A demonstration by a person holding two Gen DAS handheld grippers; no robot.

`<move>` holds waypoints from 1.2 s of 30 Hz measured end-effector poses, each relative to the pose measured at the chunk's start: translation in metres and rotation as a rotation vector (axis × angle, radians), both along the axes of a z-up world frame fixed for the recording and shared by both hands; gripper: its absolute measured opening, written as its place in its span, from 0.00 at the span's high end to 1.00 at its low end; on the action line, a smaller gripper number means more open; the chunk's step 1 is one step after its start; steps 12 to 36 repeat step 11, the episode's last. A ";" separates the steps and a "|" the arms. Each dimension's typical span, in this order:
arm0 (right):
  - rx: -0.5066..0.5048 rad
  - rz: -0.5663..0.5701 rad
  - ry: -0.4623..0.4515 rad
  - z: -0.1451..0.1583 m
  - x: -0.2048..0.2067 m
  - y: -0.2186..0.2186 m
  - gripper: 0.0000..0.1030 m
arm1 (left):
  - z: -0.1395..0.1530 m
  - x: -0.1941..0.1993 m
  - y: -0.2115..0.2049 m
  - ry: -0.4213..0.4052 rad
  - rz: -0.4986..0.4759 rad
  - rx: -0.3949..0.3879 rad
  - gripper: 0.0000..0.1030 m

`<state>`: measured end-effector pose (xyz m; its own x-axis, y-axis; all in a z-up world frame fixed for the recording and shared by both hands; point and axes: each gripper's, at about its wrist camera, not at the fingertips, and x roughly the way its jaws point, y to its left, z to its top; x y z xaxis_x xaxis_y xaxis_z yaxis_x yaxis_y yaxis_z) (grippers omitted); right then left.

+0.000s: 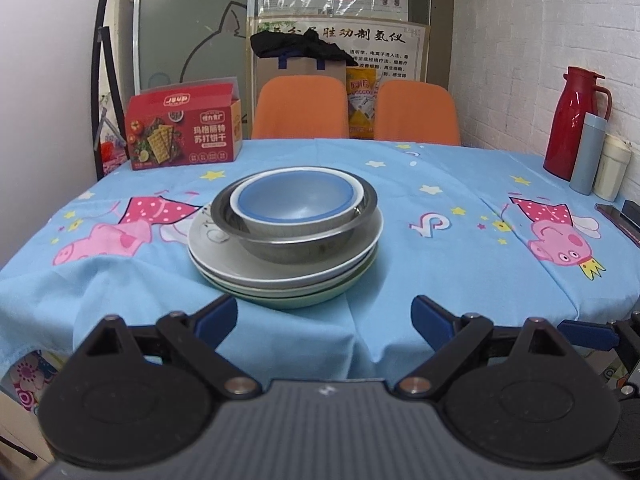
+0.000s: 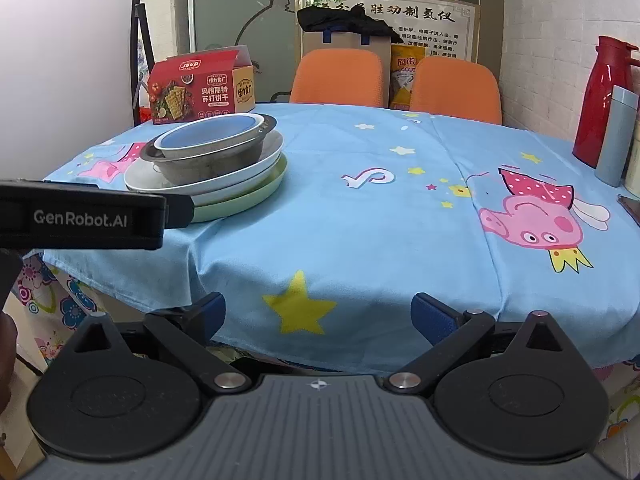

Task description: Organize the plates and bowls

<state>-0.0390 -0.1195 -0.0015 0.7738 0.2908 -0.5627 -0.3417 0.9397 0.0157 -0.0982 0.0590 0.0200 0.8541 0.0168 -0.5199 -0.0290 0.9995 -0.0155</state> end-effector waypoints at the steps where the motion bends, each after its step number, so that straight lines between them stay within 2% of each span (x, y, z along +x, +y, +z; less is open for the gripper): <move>1: -0.007 0.005 0.000 0.000 -0.001 0.002 0.00 | 0.000 0.000 0.000 0.002 0.003 -0.003 0.10; 11: -0.019 0.027 0.022 -0.005 -0.001 0.012 0.00 | -0.007 0.003 0.009 0.028 0.014 -0.047 0.10; 36: -0.019 0.027 0.022 -0.005 -0.001 0.012 0.00 | -0.007 0.003 0.009 0.028 0.014 -0.047 0.10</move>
